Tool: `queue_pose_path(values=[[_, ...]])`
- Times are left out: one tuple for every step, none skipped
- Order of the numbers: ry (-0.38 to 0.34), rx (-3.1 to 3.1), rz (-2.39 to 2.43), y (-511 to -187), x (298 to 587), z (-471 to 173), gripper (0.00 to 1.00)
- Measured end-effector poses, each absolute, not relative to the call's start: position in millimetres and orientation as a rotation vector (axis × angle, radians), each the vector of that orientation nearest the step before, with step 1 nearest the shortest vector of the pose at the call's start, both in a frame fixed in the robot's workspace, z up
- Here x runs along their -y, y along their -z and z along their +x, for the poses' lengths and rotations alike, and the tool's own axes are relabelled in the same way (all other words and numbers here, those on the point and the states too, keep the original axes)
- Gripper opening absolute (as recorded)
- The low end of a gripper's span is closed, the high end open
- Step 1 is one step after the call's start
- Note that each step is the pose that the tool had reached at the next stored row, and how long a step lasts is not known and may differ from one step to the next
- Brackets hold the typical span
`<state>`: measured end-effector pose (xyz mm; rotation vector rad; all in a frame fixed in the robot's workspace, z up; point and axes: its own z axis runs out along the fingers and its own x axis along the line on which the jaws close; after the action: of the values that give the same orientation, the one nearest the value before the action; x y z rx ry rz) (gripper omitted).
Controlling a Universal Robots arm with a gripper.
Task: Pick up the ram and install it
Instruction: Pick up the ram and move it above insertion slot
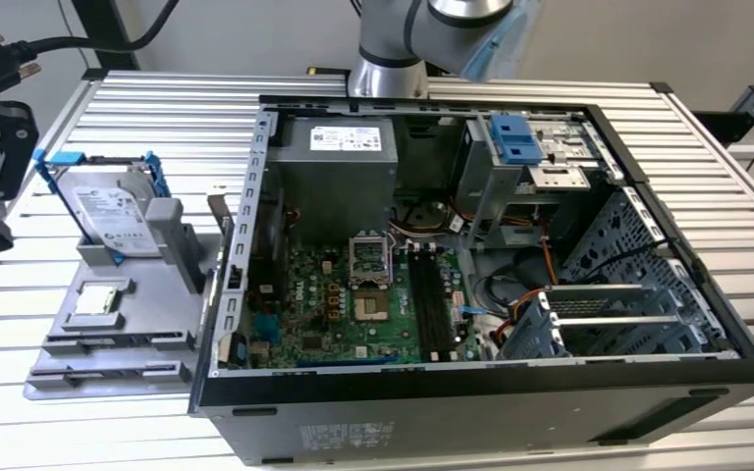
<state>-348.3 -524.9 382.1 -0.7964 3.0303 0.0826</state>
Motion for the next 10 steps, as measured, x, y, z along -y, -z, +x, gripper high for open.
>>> queue_pose_path(values=[[-0.083, -3.024, -0.824, -382.0, 524.9, -348.3, 0.00], [-0.083, -3.016, -0.851, -381.8, 524.9, -348.3, 0.00], [-0.082, -3.009, -0.878, -381.6, 524.9, -348.3, 0.00], [-0.082, -3.001, -0.907, -381.3, 524.9, -348.3, 0.00], [-0.082, -2.994, -0.932, -381.1, 524.9, -348.3, 0.00], [-0.082, -2.985, -0.961, -380.9, 524.9, -348.3, 0.00], [-0.082, -2.977, -0.989, -380.7, 524.9, -348.3, 0.00], [-0.082, -2.968, -1.016, -380.5, 524.9, -348.3, 0.00], [-0.082, -2.959, -1.043, -380.4, 524.9, -348.3, 0.00], [-0.082, -2.950, -1.069, -380.2, 524.9, -348.3, 0.00]])
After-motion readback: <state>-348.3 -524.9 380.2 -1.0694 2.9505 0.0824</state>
